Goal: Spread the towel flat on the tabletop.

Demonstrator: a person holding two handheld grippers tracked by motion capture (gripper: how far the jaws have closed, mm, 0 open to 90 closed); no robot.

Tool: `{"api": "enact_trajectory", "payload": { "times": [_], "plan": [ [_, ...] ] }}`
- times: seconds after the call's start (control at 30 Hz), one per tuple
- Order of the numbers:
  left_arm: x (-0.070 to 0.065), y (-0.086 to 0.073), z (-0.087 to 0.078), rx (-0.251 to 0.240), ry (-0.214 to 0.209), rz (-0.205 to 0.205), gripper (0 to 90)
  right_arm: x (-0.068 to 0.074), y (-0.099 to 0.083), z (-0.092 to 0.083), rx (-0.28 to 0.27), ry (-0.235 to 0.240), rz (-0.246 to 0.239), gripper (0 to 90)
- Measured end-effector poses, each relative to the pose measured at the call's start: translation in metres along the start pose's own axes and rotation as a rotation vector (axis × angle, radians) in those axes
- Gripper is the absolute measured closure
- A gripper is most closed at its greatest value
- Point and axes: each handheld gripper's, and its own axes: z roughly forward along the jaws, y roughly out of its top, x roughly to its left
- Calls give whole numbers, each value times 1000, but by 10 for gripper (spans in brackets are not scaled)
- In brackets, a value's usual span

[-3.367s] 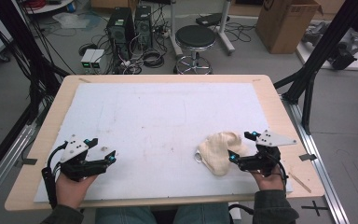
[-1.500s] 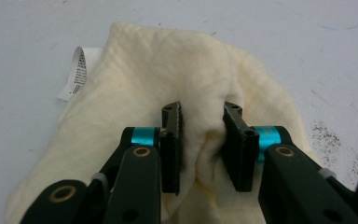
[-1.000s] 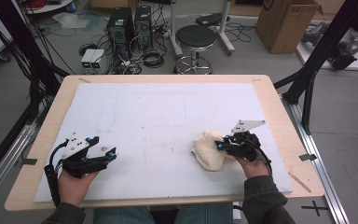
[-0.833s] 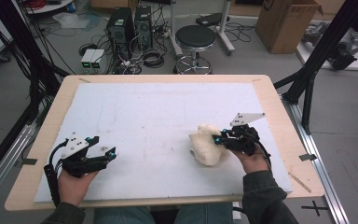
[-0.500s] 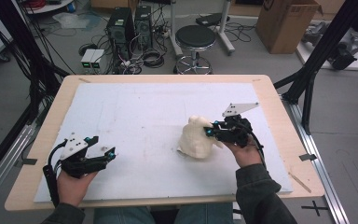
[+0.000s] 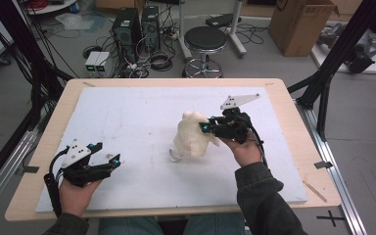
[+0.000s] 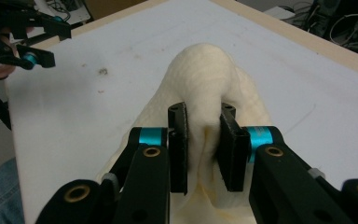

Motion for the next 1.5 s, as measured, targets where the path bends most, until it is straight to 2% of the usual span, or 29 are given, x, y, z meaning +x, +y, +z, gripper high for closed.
{"api": "enact_trajectory", "payload": {
  "times": [0.2, 0.4, 0.53, 0.67, 0.7, 0.77, 0.83, 0.87, 0.9, 1.0, 1.07, 1.13, 1.3, 1.37, 1.4, 1.5],
  "plan": [
    [0, 0, -1, -7, 3, -2, 244, 9, 19, 15, 0, 23, -24, 764],
    [1, 1, -3, -9, 7, 2, 244, 14, 29, 26, -19, 55, -11, 764],
    [1, 1, -3, -10, 6, 3, 244, 17, 32, 40, 9, 67, -8, 764],
    [2, 1, -3, -10, 7, 7, 244, 14, 28, 59, 52, 80, 16, 763],
    [1, 1, -2, -12, 7, 4, 244, 14, 28, 59, 52, 80, 16, 763],
    [1, 1, -2, -13, 7, 2, 244, 12, 21, 75, 92, 82, 34, 762],
    [2, 1, -2, -13, 5, 6, 244, 9, 15, 86, 129, 75, 47, 762],
    [2, 1, -2, -13, 5, 6, 244, 9, 15, 86, 129, 75, 47, 762],
    [2, 1, -2, -13, 5, 8, 244, 6, 10, 95, 166, 55, 55, 761],
    [2, 2, 2, -7, 0, 9, 244, 4, 3, 108, 225, 15, 49, 759],
    [2, 2, 3, -8, -2, 10, 245, 1, -1, 111, 237, 12, 48, 758],
    [1, 2, 6, -3, -5, 11, 246, -6, -13, 119, 267, -9, 78, 752],
    [-3, 3, 13, 9, -23, 20, 255, -12, -26, 125, 266, -24, 83, 712],
    [-4, 3, 15, 12, -36, 20, 284, -15, -28, 126, 249, -4, 95, 635],
    [-5, 3, 16, 12, -36, 25, 284, -15, -28, 126, 249, -4, 95, 635],
    [-8, 5, 18, 1, -50, 27, 282, -12, -23, 116, 193, 6, 69, 523]
  ]
}}
